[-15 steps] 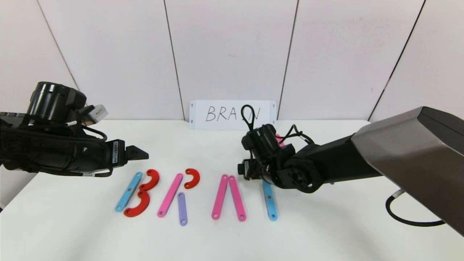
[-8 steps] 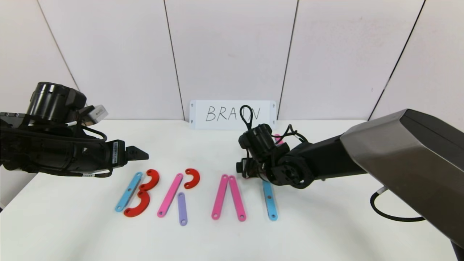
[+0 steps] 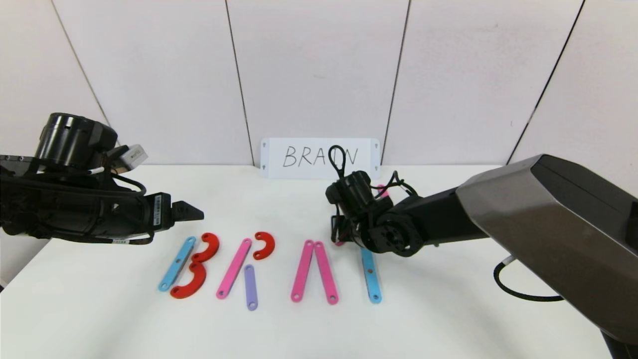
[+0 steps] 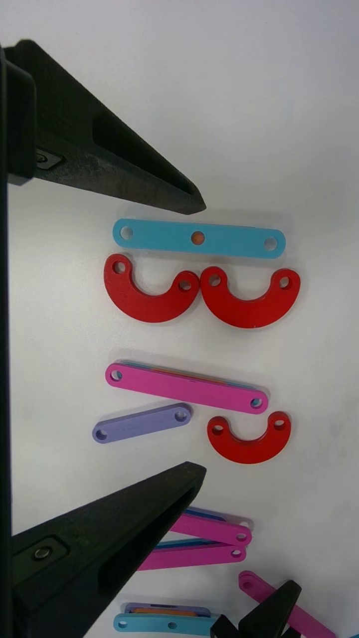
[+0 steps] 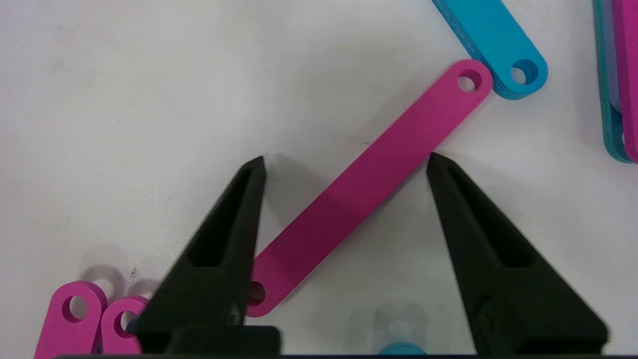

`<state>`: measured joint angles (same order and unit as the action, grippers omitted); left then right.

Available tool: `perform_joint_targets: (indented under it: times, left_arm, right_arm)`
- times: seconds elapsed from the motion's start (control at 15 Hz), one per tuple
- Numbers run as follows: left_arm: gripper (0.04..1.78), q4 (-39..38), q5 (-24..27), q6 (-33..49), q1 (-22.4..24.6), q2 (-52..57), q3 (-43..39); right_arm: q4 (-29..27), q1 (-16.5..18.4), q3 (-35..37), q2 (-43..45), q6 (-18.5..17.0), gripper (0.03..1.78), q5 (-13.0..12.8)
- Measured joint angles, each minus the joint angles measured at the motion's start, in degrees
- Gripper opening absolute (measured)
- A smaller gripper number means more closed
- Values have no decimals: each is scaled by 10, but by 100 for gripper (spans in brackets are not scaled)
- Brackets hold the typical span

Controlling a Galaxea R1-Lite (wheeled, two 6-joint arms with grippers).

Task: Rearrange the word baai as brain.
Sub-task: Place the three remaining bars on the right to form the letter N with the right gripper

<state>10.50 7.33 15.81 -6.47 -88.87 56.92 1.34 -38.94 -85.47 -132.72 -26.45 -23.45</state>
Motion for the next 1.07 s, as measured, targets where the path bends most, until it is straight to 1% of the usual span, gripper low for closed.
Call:
perform_joint_targets:
  times: [0.13, 0.27, 0.33, 0.73, 1.07]
  left_arm:
    - [174, 0, 0, 0, 0, 1, -1]
    - [174, 0, 0, 0, 0, 1, -1]
    - [174, 0, 0, 0, 0, 1, -1]
    - [174, 0, 0, 0, 0, 1, -1]
    - [174, 0, 0, 0, 0, -2, -1]
  right_arm:
    - [0, 0, -7, -4, 0, 60, 1]
    - [-1, 0, -15, -9, 0, 36, 2]
    - [-3, 0, -19, -11, 0, 29, 2]
    - [5, -1, -22, -12, 1, 28, 1]
    - [3, 0, -3, 43, 9, 28, 8]
